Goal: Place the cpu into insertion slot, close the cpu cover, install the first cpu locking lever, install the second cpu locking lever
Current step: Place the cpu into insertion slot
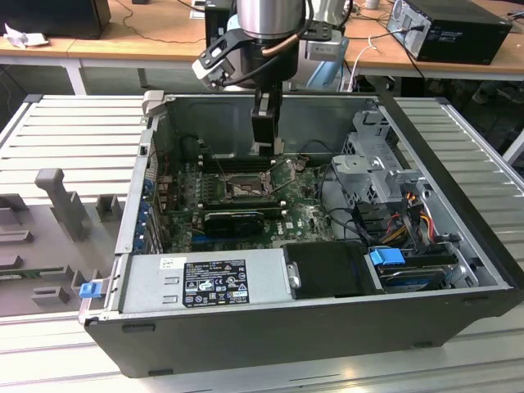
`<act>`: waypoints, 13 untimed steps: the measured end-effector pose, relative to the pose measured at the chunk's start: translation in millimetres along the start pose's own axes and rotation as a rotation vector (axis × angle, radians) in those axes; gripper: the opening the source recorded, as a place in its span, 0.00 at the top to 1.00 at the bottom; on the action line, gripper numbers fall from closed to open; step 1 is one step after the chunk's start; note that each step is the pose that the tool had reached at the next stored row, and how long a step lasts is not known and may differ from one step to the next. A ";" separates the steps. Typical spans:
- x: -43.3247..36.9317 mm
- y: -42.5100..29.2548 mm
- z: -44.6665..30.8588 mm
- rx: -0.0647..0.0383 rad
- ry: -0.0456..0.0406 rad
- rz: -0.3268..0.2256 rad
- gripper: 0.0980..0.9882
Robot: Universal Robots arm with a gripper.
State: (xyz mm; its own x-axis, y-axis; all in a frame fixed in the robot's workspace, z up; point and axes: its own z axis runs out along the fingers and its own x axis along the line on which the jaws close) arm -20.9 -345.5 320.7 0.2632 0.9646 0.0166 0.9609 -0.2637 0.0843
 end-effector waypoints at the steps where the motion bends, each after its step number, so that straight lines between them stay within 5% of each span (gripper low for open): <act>1: 0.0 -0.1 1.0 0.000 -0.0004 0.003 0.52; 6: -0.4 -1.5 7.2 0.000 -0.0057 0.060 0.52; 13: -0.5 -2.1 14.1 0.003 0.0097 -0.123 0.52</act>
State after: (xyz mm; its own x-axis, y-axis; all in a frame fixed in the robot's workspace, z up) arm -21.9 -345.5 306.5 0.1426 0.9897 0.0160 0.9862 -0.1434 0.0829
